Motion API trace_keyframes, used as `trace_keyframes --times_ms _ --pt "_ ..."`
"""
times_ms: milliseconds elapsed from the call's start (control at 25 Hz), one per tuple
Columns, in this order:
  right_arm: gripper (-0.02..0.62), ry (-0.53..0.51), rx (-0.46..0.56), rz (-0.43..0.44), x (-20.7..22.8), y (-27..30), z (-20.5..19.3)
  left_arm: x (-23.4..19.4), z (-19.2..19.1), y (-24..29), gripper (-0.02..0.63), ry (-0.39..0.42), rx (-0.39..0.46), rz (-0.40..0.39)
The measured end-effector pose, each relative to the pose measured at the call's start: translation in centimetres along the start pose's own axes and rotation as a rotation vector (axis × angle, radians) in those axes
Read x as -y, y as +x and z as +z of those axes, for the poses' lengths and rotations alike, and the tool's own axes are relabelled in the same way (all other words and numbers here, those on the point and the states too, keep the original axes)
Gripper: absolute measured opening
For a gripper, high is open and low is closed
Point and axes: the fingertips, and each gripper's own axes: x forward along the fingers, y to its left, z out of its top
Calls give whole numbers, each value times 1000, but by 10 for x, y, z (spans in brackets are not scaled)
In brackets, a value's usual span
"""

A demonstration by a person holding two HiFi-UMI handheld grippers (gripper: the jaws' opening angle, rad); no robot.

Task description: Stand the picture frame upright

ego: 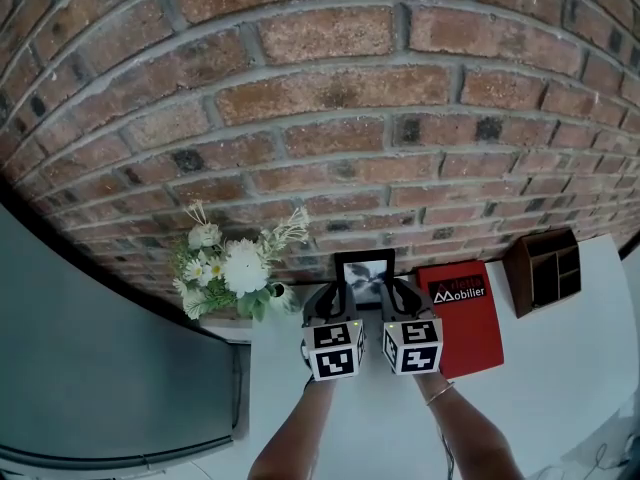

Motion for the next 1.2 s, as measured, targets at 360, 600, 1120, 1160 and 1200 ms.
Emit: trace_keyframes --times_ms 360,600,1120,1160,1200 --pt "78 20 -9 33 -3 4 0 0 0 3 69 8 -20 -4" --pt "78 29 -1 28 -2 0 2 -3 0 -2 100 -1 -14 8" --pt "78 60 21 47 -15 -42 13 6 14 -48 77 -9 43 -34" --pt "78 58 22 54 -19 -47 13 8 14 -53 72 -6 44 -40" --pt "78 52 22 60 -22 -52 14 9 15 -58 66 -5 46 -46"
